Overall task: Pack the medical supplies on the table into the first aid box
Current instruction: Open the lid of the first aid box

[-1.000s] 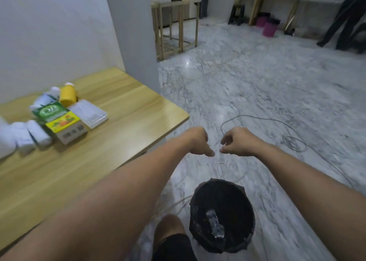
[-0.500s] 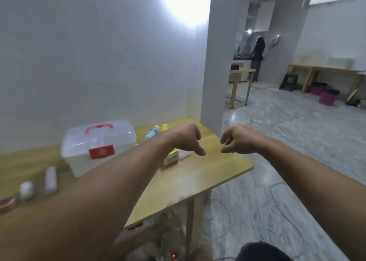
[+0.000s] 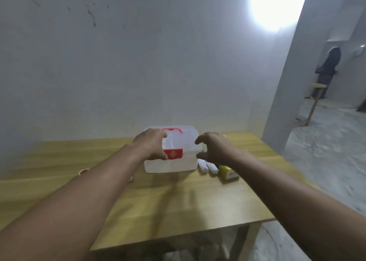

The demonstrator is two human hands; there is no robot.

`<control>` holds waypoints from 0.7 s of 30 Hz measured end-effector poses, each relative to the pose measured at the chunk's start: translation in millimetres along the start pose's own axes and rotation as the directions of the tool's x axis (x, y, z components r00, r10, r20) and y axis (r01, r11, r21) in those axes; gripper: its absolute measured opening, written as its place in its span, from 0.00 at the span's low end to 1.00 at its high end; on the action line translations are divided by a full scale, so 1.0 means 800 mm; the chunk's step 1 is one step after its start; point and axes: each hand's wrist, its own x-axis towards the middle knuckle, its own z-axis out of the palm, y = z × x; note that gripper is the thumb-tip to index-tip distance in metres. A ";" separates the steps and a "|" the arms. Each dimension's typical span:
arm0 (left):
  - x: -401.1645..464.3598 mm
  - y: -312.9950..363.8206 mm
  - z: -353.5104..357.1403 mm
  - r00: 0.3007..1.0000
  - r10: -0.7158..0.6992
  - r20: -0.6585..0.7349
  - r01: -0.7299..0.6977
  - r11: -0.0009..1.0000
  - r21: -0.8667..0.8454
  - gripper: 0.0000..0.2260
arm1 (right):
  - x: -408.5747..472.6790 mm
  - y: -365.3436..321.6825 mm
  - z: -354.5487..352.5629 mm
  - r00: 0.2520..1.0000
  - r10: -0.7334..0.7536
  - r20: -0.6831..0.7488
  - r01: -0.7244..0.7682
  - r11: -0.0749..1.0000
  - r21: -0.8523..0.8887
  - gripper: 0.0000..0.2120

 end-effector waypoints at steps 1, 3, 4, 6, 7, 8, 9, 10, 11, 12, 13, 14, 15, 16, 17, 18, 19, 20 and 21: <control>0.001 -0.009 0.004 1.000 -0.013 -0.009 0.013 1.000 0.011 0.34 | 0.005 -0.004 0.009 0.999 -0.031 -0.015 0.031 0.999 -0.030 0.23; 0.004 -0.021 0.013 1.000 -0.020 -0.016 0.021 0.999 0.039 0.33 | 0.013 -0.009 0.026 0.992 -0.110 -0.054 0.104 0.989 -0.109 0.24; 0.006 -0.026 0.018 1.000 -0.014 -0.015 0.015 0.999 0.048 0.34 | 0.016 -0.010 0.034 0.984 -0.162 -0.077 0.149 0.977 -0.151 0.25; 0.011 -0.033 0.028 0.999 0.015 -0.028 -0.014 0.999 0.050 0.37 | 0.023 -0.013 0.046 0.959 -0.260 -0.115 0.232 0.949 -0.212 0.27; 0.014 -0.035 0.032 0.999 0.031 -0.045 -0.029 0.999 0.042 0.38 | 0.026 -0.013 0.053 0.943 -0.306 -0.129 0.268 0.931 -0.246 0.28; 0.017 -0.038 0.037 0.997 0.043 -0.064 -0.042 0.999 0.028 0.38 | 0.030 -0.013 0.059 0.928 -0.348 -0.132 0.301 0.911 -0.281 0.29; 0.019 -0.041 0.042 0.995 0.052 -0.084 -0.051 0.999 0.013 0.38 | 0.033 -0.014 0.064 0.915 -0.384 -0.127 0.331 0.892 -0.308 0.31; 0.021 -0.043 0.047 0.993 0.056 -0.102 -0.056 0.998 -0.003 0.38 | 0.037 -0.014 0.069 0.903 -0.413 -0.122 0.357 0.877 -0.322 0.32; 0.022 -0.046 0.052 0.991 0.055 -0.121 -0.059 0.998 -0.023 0.38 | 0.040 -0.016 0.072 0.891 -0.437 -0.119 0.381 0.865 -0.328 0.32; 0.023 -0.048 0.056 0.989 0.054 -0.140 -0.061 0.997 -0.046 0.38 | 0.042 -0.017 0.076 0.879 -0.461 -0.119 0.403 0.854 -0.329 0.31; 0.023 -0.050 0.060 0.986 0.054 -0.159 -0.065 0.995 -0.069 0.38 | 0.043 -0.018 0.079 0.866 -0.484 -0.123 0.425 0.843 -0.329 0.29; 0.024 -0.052 0.063 0.983 0.055 -0.173 -0.071 0.994 -0.089 0.38 | 0.044 -0.017 0.082 0.852 -0.506 -0.132 0.441 0.831 -0.339 0.28; 0.024 -0.053 0.065 0.982 0.056 -0.182 -0.076 0.992 -0.105 0.38 | 0.045 -0.016 0.085 0.839 -0.525 -0.144 0.452 0.819 -0.353 0.27; 0.024 -0.055 0.066 0.981 0.058 -0.186 -0.081 0.990 -0.119 0.38 | 0.045 -0.013 0.090 0.825 -0.542 -0.159 0.462 0.810 -0.362 0.27; 0.025 -0.057 0.067 0.980 0.061 -0.188 -0.087 0.987 -0.133 0.38 | 0.047 -0.010 0.094 0.811 -0.558 -0.177 0.473 0.803 -0.363 0.27; 0.026 -0.058 0.069 0.979 0.065 -0.193 -0.095 0.984 -0.151 0.38 | 0.048 -0.006 0.098 0.798 -0.570 -0.199 0.481 0.799 -0.360 0.26; 0.027 -0.059 0.070 0.978 0.066 -0.200 -0.101 0.981 -0.169 0.38 | 0.049 -0.002 0.102 0.786 -0.579 -0.217 0.487 0.797 -0.358 0.27; 0.027 -0.060 0.072 0.976 0.066 -0.206 -0.105 0.978 -0.182 0.38 | 0.051 0.002 0.106 0.776 -0.586 -0.235 0.490 0.794 -0.360 0.27; 0.027 -0.061 0.073 0.975 0.067 -0.210 -0.108 0.976 -0.191 0.38 | 0.052 0.005 0.111 0.765 -0.593 -0.253 0.492 0.790 -0.365 0.27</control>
